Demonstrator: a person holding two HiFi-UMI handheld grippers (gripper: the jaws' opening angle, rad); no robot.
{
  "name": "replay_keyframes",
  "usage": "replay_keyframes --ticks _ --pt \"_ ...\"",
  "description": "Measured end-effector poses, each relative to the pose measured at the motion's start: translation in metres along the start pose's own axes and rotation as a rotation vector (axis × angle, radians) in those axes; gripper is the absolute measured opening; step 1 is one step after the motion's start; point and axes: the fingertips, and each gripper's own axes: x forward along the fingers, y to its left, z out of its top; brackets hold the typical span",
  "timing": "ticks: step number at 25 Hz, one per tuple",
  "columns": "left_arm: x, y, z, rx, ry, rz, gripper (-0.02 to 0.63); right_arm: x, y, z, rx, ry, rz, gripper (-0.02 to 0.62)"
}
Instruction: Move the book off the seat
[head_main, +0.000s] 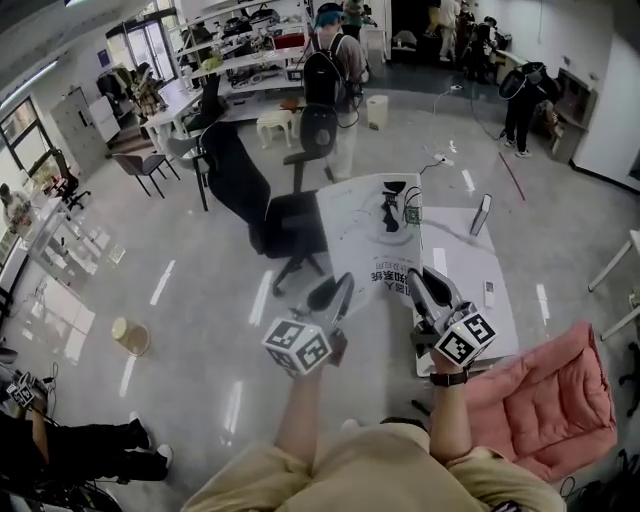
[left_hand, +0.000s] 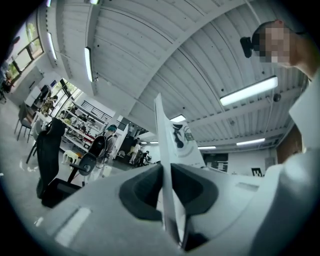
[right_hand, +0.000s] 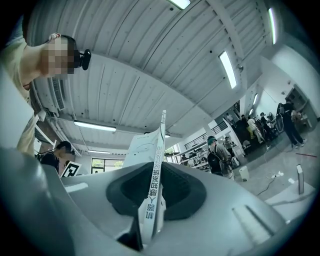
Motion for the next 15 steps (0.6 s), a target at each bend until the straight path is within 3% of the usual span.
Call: replay_keyframes --ticks 5,9,15 --pt "-0.001 0.035 -0.012 -0.046 -0.006 -0.029 0.049 0.022 -0.006 -0.024 -0.017 0.042 -0.023 0.054" --pt "-0.011 0.046 0.001 -0.098 -0.012 -0.039 0.051 0.041 0.004 -0.023 -0.02 0.079 -0.029 0.055" --pt "-0.004 0.083 0.002 -0.085 -0.018 -0.014 0.051 0.073 -0.013 -0.046 0.02 0.067 -0.013 0.054"
